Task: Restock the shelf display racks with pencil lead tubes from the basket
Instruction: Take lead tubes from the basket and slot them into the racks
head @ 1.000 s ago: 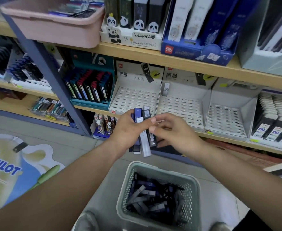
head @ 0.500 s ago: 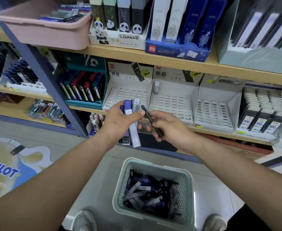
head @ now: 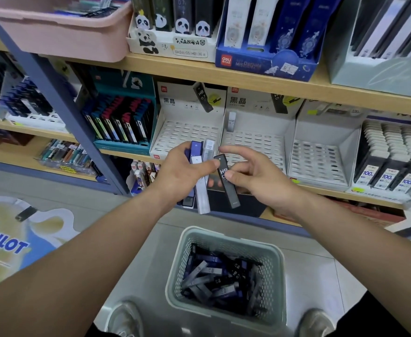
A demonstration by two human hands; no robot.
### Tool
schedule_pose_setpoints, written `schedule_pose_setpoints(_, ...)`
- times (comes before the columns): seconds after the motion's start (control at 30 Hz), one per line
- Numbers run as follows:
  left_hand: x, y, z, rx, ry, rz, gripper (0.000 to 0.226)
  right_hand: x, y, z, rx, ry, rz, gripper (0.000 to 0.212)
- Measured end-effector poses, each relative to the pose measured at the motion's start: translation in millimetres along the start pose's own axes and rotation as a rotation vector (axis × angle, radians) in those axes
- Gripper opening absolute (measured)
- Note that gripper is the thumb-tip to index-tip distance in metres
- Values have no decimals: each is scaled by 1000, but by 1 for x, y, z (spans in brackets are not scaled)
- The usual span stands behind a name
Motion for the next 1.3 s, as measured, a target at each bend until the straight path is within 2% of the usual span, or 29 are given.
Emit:
schedule_pose_setpoints(0.13,-1,2,-4,-34,3,-26,28,2,-3,-1,-9,-14,31,35)
schedule_pose_setpoints(0.37,-1,3,-9,-98,-43,-45,33,-5,-24,0,41,-15,278,11)
schedule_pose_setpoints(0.57,-6,-2,-10,-98,-47,-42,25,-48,-69,-6,275,-159,578,18)
schedule_pose_setpoints(0.7,-10,-2,-10,-92,-48,-33,24,-90,-91,-4,282,-181,707,20)
schedule_pose_setpoints(0.83,-12,-2,-11,-86,-49,-47,25,-119,-91,1,418,-203,720,10)
schedule_pose_setpoints(1.1,-13,-6,-13,-101,-69,-42,28,-130,-89,7,536,-206,670,9)
schedule_pose_setpoints(1.3,-15,-4,-14,-108,-65,-31,29,-130,-84,9,614,-224,611,24)
Point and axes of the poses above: each hand's wrist, its own x-axis away from the middle knuckle, its own y-axis out of the palm, z = x × y, the point moved 1 cm from there along -x, towards the middle knuckle, and after that the axes turned 6 degrees about y, right-handed, at the moved point
